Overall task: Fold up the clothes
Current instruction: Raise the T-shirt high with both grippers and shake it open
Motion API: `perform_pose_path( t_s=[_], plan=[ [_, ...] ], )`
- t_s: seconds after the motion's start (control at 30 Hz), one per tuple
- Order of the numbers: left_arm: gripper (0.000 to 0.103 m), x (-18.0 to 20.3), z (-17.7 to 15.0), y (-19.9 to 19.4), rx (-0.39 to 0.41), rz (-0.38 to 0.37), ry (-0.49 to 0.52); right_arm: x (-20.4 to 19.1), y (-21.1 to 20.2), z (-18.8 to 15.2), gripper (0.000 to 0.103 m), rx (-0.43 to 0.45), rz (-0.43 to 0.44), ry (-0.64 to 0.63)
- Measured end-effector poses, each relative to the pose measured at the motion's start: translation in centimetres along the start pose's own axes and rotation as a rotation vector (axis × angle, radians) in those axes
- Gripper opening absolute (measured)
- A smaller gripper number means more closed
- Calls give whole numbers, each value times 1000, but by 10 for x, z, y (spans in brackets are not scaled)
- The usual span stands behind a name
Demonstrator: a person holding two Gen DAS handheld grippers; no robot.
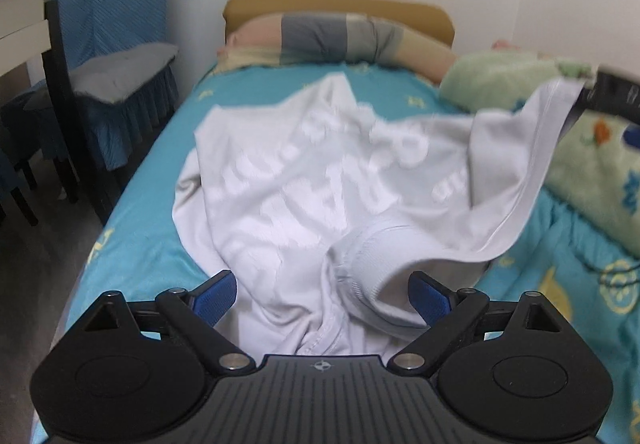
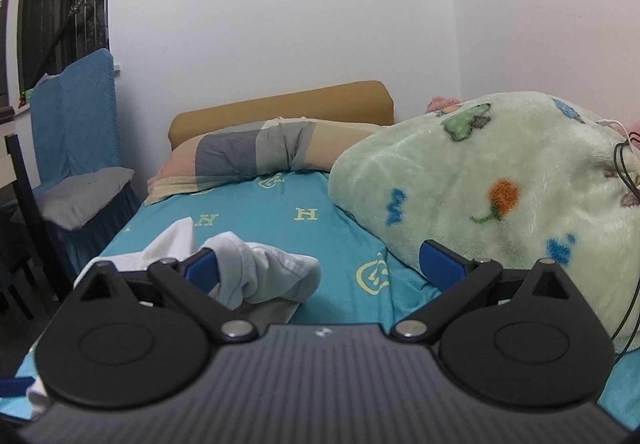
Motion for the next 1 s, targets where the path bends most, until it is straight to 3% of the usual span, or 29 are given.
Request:
perform_pose_path(
  t_s=[0.13,0.23,0.37,0.5,0.77,1.0],
  plan=[
    [94,-12,-9,5,-47,103,-2,7,4,-2,103,6,-55,-16],
    [94,-24,-8,-5,-39,150,-27,13,12,-11,103,-18,-106,-39],
    [94,-40,6,-29,40,210,-89,22,30,-32,103,-102,-155,-75],
    [95,-49,28,-65,184,218,-146,36,26,-32,103,-110,-184,-36],
    [95,-59,101,-186,556,311,-120,23,-62,79,103,113,-59,103],
    [95,-64,184,-337,830,279,-155,7,-169,196,103,312,22,90]
  ],
)
Point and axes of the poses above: each gripper's, at about its wrist camera, not at the fingertips, and y roughly the way its jaws point, x to its right, z to its top, the point moved 5 cm from there along y, roughly the way its jaws point, and after that the axes turned 4 degrees about x, right-handed, at the moved point
